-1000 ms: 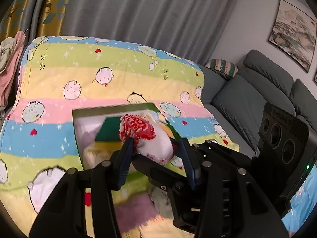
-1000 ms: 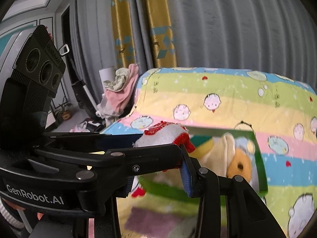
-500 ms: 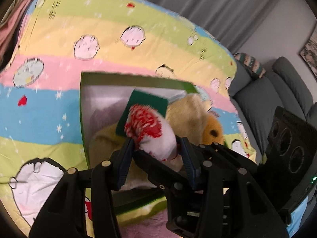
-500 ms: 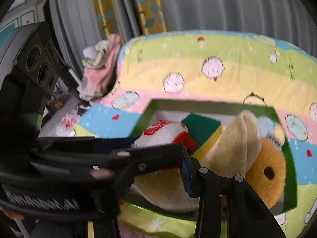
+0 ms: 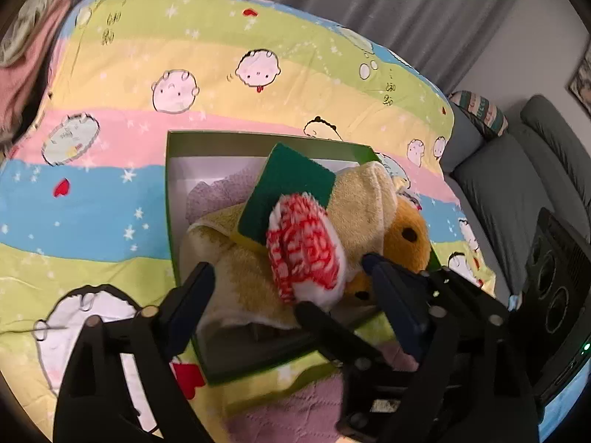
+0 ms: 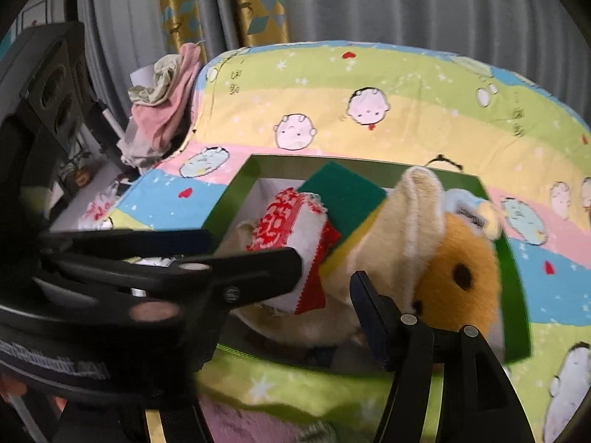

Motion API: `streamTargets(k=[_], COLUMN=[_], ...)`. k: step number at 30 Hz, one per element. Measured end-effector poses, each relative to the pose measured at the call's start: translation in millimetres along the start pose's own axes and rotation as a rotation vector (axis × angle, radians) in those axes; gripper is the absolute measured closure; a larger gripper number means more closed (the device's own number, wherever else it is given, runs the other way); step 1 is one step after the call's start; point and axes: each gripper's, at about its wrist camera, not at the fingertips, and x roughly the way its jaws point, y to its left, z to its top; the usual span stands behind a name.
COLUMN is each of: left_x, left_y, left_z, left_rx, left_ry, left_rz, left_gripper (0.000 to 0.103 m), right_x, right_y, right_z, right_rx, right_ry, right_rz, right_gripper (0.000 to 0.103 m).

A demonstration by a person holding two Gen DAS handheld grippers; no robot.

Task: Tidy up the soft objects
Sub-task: 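Carry the sock bundle into the green box and open the right gripper, then move the right gripper toward the grey-green cloth on the purple towel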

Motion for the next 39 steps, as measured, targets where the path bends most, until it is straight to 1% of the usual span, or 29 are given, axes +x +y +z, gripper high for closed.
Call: streamTargets(k=[2, 4, 6, 9, 14, 17, 24, 27, 28, 32, 35, 39], left_x=[-8.4, -13.5, -19.0, -28.3, -47.2, -58.4, -71.1, -69.7, -68.1, -66.4, -66.7, -63.8], left_y=[-6.0, -9.4, -11.4, -13.7, -20.3, -27.6, -33.6, -35.1, -33.8, -31.6, -31.0, -27.5], left_z=[-4.0, -7.8, -14.2, -23.8, -41.4, -54.4, -91.1, -104.7, -107.3, -108.0, -110.0, -110.1], left_rx=[0.032, 0.048, 0.054, 0.062, 0.078, 0.119, 0.172, 0.201, 0.203, 0.180, 0.172, 0.146], left_ry=[-0.009, -0.004, 0.011, 0.008, -0.017, -0.045, -0.060, -0.066, -0.060, -0.048, -0.048, -0.037], left_rz=[0.019, 0.031, 0.025, 0.029, 0.061, 0.107, 0.135, 0.119, 0.100, 0.058, 0.046, 0.030], left_gripper=[0.012, 0.011, 0.001, 0.001, 0.001, 0.001, 0.001, 0.001, 0.001, 0.001, 0.001, 0.001], right_x=[-9.6, -21.1, -30.6, -45.5, -72.6, -85.7, -115.0, -121.3, -123.2, -128.1, -130.7, -128.9], right_y=[-0.5, -1.6, -3.2, -5.7, -8.4, -10.0, -7.7, -5.7, -5.3, -9.2, -11.8, -12.7], right_z=[-4.2, -9.7, -15.0, -24.0, -39.4, -47.6, -68.8, -76.8, -79.8, -86.7, -91.7, -99.8], right_rx=[0.001, 0.009, 0.015, 0.022, 0.039, 0.073, 0.129, 0.137, 0.139, 0.171, 0.201, 0.206], right_ry=[-0.005, -0.014, -0.021, -0.029, -0.048, -0.052, -0.053, -0.042, -0.036, -0.033, -0.042, -0.027], right_rz=[-0.015, -0.036, -0.056, -0.092, -0.188, -0.202, -0.217, -0.240, -0.256, -0.278, -0.277, -0.280], right_gripper=[0.037, 0.034, 0.029, 0.028, 0.027, 0.026, 0.025, 0.025, 0.025, 0.025, 0.025, 0.025])
